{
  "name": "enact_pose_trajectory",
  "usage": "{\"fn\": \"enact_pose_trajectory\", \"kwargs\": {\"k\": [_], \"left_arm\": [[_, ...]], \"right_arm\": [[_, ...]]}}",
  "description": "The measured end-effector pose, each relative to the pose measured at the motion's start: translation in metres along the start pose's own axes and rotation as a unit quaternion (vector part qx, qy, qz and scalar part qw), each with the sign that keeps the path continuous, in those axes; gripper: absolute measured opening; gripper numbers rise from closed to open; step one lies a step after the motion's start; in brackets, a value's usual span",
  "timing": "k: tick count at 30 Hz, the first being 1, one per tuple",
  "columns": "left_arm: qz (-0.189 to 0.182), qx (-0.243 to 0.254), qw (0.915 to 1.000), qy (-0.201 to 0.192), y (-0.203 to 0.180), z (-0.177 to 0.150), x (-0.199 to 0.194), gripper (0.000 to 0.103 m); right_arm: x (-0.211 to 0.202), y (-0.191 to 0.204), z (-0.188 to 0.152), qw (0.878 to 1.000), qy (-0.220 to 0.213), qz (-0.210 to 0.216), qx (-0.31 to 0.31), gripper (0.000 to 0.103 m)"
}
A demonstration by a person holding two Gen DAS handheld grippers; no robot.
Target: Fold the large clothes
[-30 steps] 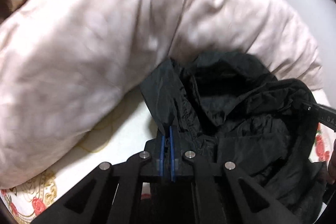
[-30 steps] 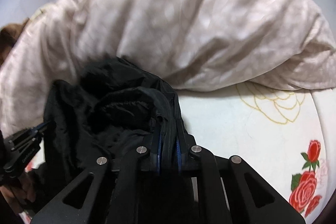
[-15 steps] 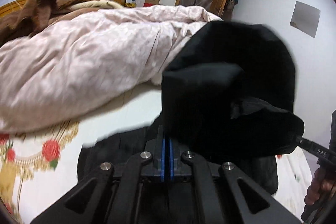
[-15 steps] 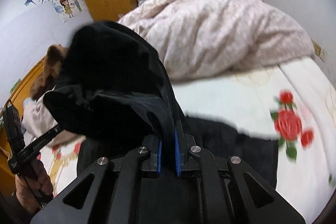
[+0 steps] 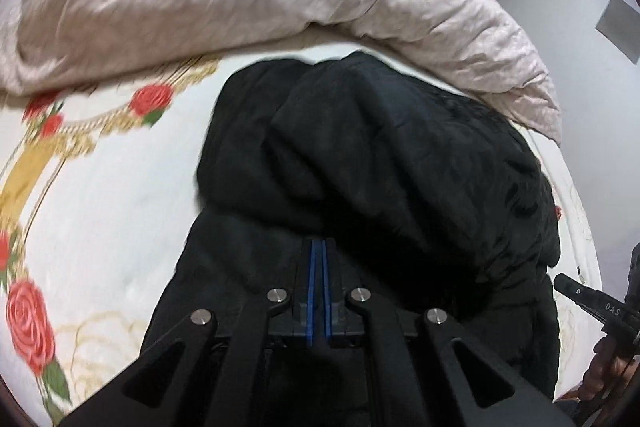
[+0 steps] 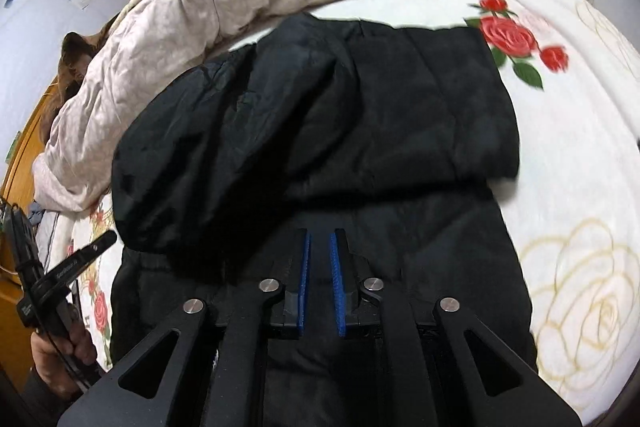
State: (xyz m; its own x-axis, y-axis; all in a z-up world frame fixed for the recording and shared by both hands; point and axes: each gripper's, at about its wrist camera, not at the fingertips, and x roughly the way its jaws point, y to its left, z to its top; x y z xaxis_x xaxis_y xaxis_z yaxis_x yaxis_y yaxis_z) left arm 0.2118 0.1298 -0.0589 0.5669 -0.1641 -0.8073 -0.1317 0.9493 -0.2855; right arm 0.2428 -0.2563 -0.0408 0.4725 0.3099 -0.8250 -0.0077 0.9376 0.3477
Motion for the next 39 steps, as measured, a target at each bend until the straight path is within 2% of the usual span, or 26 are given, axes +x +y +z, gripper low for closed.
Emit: {"fn": "enact_pose_trajectory", "kwargs": {"k": [2, 4, 5, 6, 8, 11, 14, 15, 16, 18, 22, 24, 27, 30, 33, 36, 37, 39], "left_arm": [[0.002, -0.011, 0.9999, 0.002, 0.004, -0.006, -0.007, 0.004], [-0.004, -0.020, 0.9998, -0.004, 0.005, -0.004, -0.013, 0.006], [-0.009, -0.023, 0.9997, -0.007, 0.004, 0.000, -0.014, 0.015], [-0.018, -0.024, 0.9995, -0.009, 0.001, 0.007, -0.014, 0.033], [-0.034, -0.025, 0.9988, -0.023, -0.009, 0.022, -0.013, 0.058], [-0.052, -0.007, 0.9979, -0.038, -0.030, 0.037, -0.010, 0.060], [-0.069, 0.008, 0.9969, -0.037, -0.051, 0.050, 0.003, 0.059], [-0.070, 0.014, 0.9968, -0.035, -0.056, 0.053, 0.008, 0.059], [-0.070, 0.018, 0.9968, -0.033, -0.059, 0.054, 0.011, 0.059], [-0.073, 0.024, 0.9966, -0.031, -0.063, 0.058, 0.014, 0.058], [-0.070, 0.042, 0.9951, -0.056, -0.060, 0.052, 0.007, 0.058], [-0.066, 0.036, 0.9963, -0.041, -0.052, 0.037, 0.019, 0.058], [-0.049, 0.021, 0.9984, 0.018, -0.040, 0.005, 0.056, 0.052], [-0.033, 0.040, 0.9986, 0.006, -0.039, -0.007, 0.067, 0.052], [-0.017, 0.041, 0.9989, 0.012, -0.042, 0.000, 0.071, 0.052], [-0.015, 0.041, 0.9989, 0.018, -0.044, 0.004, 0.060, 0.052], [-0.017, 0.040, 0.9989, 0.017, -0.044, 0.005, 0.055, 0.052], [-0.024, 0.035, 0.9990, 0.013, -0.040, 0.004, 0.039, 0.052]], "right_arm": [[-0.005, -0.002, -0.003, 1.000, 0.000, 0.014, 0.019, 0.030], [-0.008, -0.002, -0.002, 0.998, -0.006, 0.039, 0.039, 0.060], [-0.008, -0.001, -0.001, 0.998, -0.008, 0.051, 0.047, 0.063], [-0.006, 0.001, 0.005, 0.996, -0.009, 0.067, 0.055, 0.063], [0.000, 0.007, 0.016, 0.994, -0.007, 0.089, 0.067, 0.063], [0.018, 0.018, 0.031, 0.991, 0.000, 0.113, 0.073, 0.063], [0.050, 0.026, 0.043, 0.986, 0.035, 0.132, 0.093, 0.062], [0.057, 0.028, 0.044, 0.985, 0.040, 0.136, 0.096, 0.038], [0.065, 0.031, 0.045, 0.986, 0.045, 0.131, 0.094, 0.005], [0.066, 0.035, 0.043, 0.988, 0.040, 0.122, 0.090, 0.005], [0.044, 0.030, 0.030, 0.991, 0.009, 0.117, 0.070, 0.004], [0.047, 0.015, 0.015, 0.990, 0.016, 0.104, 0.091, 0.004], [0.069, 0.004, -0.007, 0.992, 0.040, 0.081, 0.092, 0.004], [0.080, 0.011, -0.009, 0.995, 0.038, 0.060, 0.068, 0.004], [0.086, 0.017, -0.006, 0.996, 0.042, 0.052, 0.054, 0.004], [0.075, 0.019, -0.004, 0.997, 0.045, 0.049, 0.050, 0.015], [0.068, 0.020, -0.004, 0.997, 0.041, 0.045, 0.047, 0.020], [0.048, 0.023, -0.002, 0.998, 0.022, 0.040, 0.035, 0.024]]}}
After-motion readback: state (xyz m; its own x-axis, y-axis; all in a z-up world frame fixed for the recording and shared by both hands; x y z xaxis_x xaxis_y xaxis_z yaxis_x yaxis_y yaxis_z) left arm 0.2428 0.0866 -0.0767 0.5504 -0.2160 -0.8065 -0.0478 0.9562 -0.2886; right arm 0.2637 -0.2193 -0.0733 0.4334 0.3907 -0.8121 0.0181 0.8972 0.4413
